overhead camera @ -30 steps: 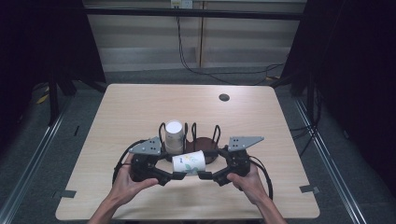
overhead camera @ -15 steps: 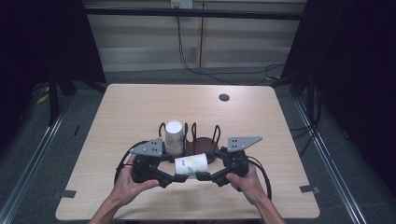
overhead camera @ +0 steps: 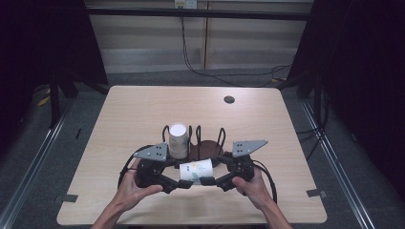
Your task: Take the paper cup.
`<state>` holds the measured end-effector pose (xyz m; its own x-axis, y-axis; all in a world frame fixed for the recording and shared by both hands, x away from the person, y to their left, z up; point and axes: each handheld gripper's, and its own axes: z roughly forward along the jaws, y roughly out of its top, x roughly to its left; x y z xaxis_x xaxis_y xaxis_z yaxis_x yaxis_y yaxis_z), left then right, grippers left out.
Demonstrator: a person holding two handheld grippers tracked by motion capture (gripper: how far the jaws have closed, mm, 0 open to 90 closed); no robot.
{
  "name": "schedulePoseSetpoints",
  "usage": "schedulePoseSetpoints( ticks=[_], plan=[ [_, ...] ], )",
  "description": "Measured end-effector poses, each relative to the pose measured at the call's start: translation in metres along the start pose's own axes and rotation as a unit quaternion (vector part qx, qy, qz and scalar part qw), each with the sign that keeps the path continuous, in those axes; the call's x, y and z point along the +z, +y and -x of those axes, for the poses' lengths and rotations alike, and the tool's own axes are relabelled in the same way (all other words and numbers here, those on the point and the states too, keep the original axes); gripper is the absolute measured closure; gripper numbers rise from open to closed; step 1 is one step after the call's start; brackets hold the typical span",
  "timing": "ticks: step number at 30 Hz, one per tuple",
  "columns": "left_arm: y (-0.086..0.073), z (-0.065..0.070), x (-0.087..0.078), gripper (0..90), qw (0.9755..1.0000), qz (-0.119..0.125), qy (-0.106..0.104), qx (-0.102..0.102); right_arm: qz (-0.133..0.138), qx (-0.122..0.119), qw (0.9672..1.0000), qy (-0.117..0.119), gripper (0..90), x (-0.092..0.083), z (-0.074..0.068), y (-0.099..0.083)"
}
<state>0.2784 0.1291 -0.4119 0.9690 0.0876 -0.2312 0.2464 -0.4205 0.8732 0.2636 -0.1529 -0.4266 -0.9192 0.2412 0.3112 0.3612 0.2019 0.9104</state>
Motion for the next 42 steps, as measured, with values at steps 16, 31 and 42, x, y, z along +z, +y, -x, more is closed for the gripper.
schedulePoseSetpoints(
  ticks=[16,31,42],
  plan=[
    [-0.003,-0.003,0.005,25.0,0.9995,-0.023,0.022,-0.002,0.001,0.007,1.0000,0.002,33.3,-0.004,0.002,0.002],
    [-0.010,-0.009,0.000,17.9,0.9971,-0.040,0.062,-0.019,-0.007,0.012,0.9994,-0.031,32.9,-0.014,0.004,0.002],
    [-0.019,-0.015,-0.008,16.0,0.9937,-0.059,0.092,-0.027,-0.015,0.035,0.9970,-0.067,32.9,-0.024,0.010,0.001]
  ],
)
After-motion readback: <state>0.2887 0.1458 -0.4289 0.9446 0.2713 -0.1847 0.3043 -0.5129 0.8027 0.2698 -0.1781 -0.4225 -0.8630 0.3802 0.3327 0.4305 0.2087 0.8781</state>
